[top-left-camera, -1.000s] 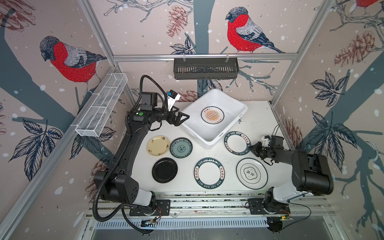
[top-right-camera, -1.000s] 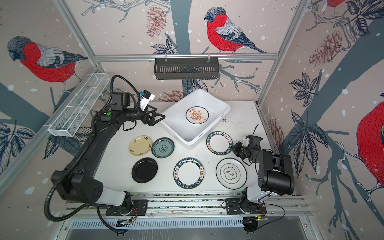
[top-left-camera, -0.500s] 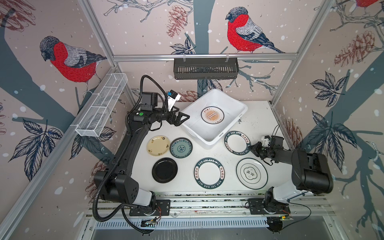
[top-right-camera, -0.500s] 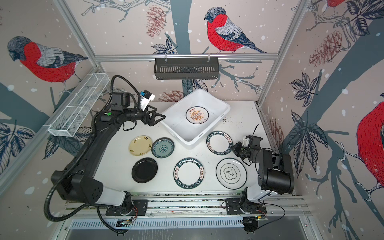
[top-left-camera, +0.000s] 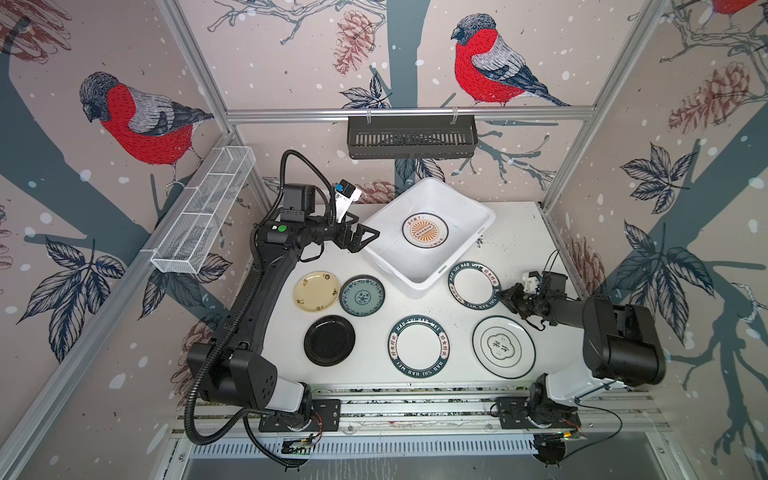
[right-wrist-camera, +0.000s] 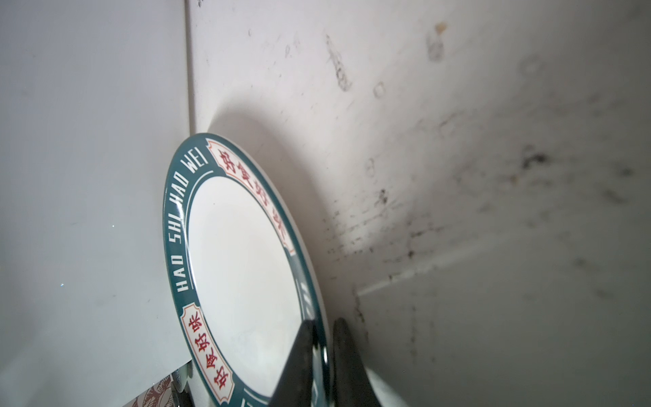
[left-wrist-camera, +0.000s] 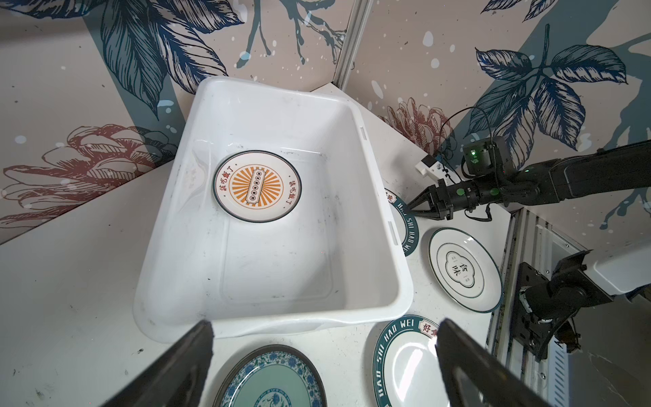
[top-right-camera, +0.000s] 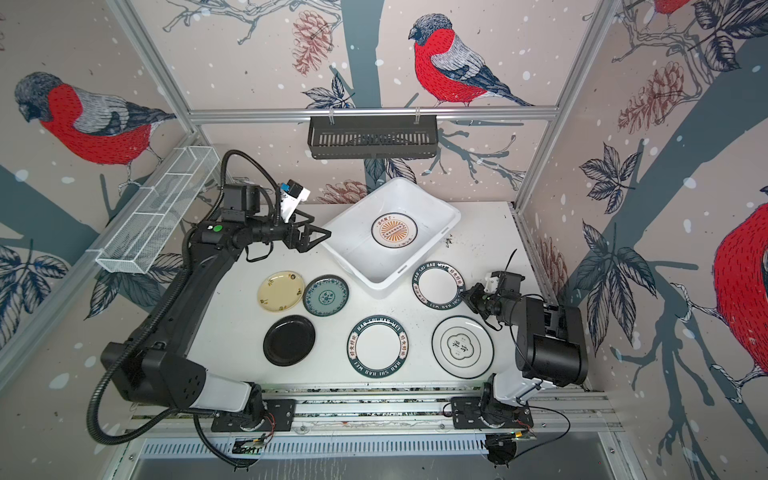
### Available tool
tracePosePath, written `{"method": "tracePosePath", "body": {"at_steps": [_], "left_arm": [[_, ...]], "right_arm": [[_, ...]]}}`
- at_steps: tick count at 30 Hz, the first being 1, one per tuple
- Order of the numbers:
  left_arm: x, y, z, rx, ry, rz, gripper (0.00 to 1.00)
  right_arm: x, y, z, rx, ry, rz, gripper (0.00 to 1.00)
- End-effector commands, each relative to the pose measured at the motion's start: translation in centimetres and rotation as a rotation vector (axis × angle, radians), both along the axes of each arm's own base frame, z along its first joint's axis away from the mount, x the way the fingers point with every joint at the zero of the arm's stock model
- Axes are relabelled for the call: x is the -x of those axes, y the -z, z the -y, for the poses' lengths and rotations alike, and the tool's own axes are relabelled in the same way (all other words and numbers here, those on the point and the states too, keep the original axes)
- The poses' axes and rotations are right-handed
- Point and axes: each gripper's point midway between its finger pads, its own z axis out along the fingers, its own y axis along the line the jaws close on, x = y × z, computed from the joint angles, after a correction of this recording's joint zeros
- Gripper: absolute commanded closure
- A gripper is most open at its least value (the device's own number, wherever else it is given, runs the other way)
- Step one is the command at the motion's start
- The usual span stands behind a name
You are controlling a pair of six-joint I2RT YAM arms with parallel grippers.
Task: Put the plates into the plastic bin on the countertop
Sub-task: 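Close the right gripper on the rim of the green-rimmed plate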
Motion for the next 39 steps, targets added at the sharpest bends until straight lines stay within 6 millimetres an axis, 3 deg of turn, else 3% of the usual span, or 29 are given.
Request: {"method": "tracePosePath", "body": {"at_steps": [1,39], "left_arm": [[0.0,-0.8,0.2,0.013,0.011,0.032,0.02],[0.3,-1.0,0.3,0.015,0.012,0.045,0.02]], "right_arm": [[0.7,0.6,0.1,0.002,0.012,-0.040,0.85],[-0.4,0.4,-0.2,-0.017,0.007,-0.034,0.85]]}}
